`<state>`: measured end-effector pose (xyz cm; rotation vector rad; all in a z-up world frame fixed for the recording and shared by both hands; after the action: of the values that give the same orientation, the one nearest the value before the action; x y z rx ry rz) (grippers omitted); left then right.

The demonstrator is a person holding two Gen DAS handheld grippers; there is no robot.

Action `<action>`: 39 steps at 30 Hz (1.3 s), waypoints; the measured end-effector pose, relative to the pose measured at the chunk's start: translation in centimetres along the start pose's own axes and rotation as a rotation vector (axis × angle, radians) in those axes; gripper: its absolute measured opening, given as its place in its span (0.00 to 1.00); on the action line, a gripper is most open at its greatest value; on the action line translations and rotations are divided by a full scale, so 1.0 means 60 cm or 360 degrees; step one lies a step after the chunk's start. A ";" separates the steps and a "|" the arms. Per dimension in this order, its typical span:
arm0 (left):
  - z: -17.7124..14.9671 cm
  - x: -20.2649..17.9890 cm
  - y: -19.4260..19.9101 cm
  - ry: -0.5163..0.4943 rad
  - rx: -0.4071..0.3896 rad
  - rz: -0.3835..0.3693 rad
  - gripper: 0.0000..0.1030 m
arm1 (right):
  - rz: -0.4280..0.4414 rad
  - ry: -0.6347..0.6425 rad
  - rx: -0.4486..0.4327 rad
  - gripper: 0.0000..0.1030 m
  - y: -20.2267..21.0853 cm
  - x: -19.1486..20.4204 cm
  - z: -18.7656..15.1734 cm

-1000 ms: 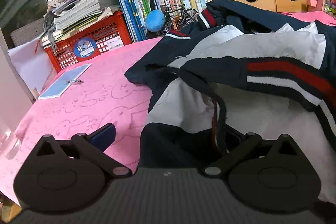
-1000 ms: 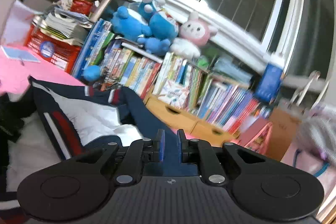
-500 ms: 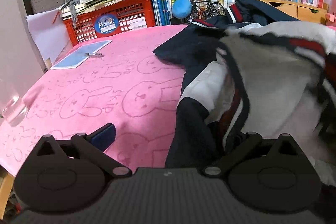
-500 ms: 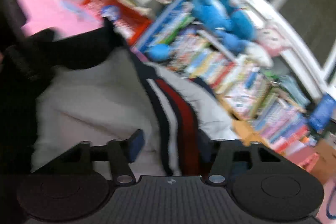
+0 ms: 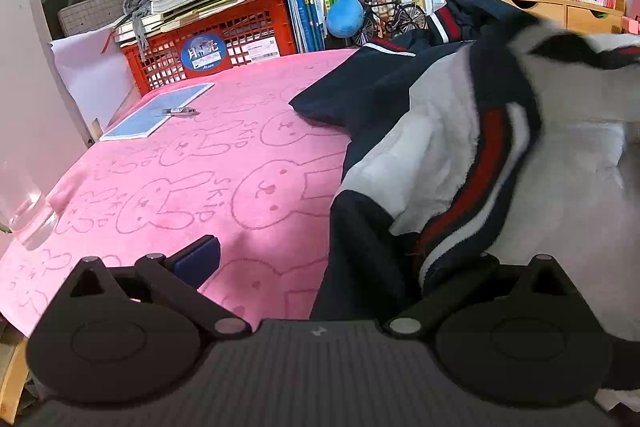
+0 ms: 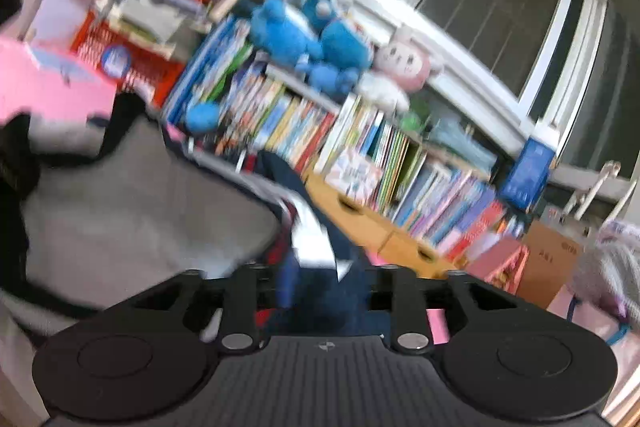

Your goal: Fold clothes

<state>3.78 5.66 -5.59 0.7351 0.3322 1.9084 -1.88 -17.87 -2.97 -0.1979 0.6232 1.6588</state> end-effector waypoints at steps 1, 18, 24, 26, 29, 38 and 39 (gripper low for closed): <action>0.001 -0.003 0.003 -0.0015 -0.0009 0.0000 1.00 | 0.0008 0.0017 0.0021 0.62 -0.005 0.010 -0.006; 0.017 0.009 -0.010 -0.0026 -0.0115 0.0216 1.00 | -0.0080 -0.0266 0.0000 0.14 0.010 -0.051 -0.017; 0.018 0.044 0.067 0.0015 -0.0213 0.0034 1.00 | 0.0000 -0.0546 0.0013 0.16 0.137 -0.165 -0.041; 0.020 0.061 0.107 -0.0011 -0.0290 0.0009 1.00 | 0.0036 -0.0540 0.0020 0.16 0.183 -0.172 -0.048; 0.012 0.091 0.168 -0.0028 -0.0361 -0.0145 1.00 | 0.0048 -0.0511 0.0033 0.16 0.245 -0.178 -0.056; -0.129 0.073 0.208 -0.0339 -0.0094 -0.0372 1.00 | 0.0413 -0.0597 0.0566 0.19 0.298 -0.107 -0.217; -0.156 0.064 0.196 -0.0378 -0.0004 -0.0372 1.00 | 0.0476 -0.0595 0.0671 0.22 0.291 -0.089 -0.244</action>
<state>-11.72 4.73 -5.33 0.8724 0.2545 1.5832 -20.73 -30.91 -7.75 0.5217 0.7208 1.7438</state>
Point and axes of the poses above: each gripper's, at about its wrist camera, not at the fingertips, and y roughly against the way its jaws point, x to its left, z to its top, the point moved 7 cm from there along -y, roughly the way its jaws point, and after that the axes turned 13 degrees about z, right-handed, at the moved point
